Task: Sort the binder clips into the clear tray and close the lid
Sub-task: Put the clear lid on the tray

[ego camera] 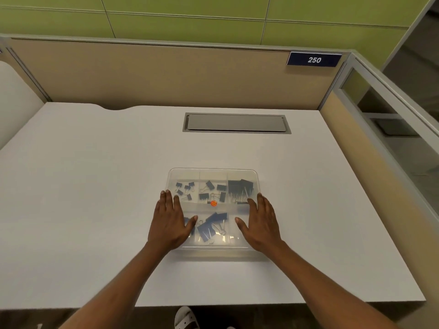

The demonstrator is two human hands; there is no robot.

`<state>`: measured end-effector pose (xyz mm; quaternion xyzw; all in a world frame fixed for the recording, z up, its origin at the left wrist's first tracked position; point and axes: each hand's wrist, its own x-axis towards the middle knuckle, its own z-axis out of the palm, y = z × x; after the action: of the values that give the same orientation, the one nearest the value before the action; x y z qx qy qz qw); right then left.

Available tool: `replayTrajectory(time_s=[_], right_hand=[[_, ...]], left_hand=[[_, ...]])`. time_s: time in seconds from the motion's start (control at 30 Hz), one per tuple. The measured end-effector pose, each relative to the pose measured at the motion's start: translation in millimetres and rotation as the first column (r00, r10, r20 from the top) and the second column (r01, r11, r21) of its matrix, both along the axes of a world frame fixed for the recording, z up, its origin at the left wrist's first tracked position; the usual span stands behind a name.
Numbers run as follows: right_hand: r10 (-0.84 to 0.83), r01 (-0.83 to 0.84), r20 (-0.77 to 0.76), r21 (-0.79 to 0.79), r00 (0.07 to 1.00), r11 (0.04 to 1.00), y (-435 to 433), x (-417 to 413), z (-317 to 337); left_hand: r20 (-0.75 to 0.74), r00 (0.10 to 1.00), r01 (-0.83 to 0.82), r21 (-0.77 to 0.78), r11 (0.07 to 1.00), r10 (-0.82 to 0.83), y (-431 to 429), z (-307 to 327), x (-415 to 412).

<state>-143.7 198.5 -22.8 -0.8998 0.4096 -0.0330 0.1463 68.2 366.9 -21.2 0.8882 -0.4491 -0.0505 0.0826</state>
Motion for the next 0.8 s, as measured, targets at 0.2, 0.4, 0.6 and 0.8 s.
replayTrajectory(time_s=[0.2,0.4,0.6,0.8], right_hand=[[-0.062,0.055,0.183,0.043,0.981,0.998,-2.2,-1.6,-6.0],[-0.051,0.051,0.194,0.005,0.98,0.999,-3.0,-1.1,-8.6],[-0.048,0.049,0.191,0.0,0.98,0.999,-1.0,-1.2,-5.1],[-0.056,0.054,0.17,0.017,0.984,0.998,0.6,-1.2,-1.7]], left_hand=[[-0.019,1.0,-0.017,-0.027,0.999,0.017,-1.4,-4.9,2.9],[-0.013,0.999,-0.029,-0.03,0.999,0.029,-2.6,-5.4,2.2],[-0.009,0.999,-0.036,-0.025,0.999,0.035,-2.2,-3.8,1.1],[-0.008,0.999,-0.036,0.008,0.999,0.036,-1.3,0.1,-0.9]])
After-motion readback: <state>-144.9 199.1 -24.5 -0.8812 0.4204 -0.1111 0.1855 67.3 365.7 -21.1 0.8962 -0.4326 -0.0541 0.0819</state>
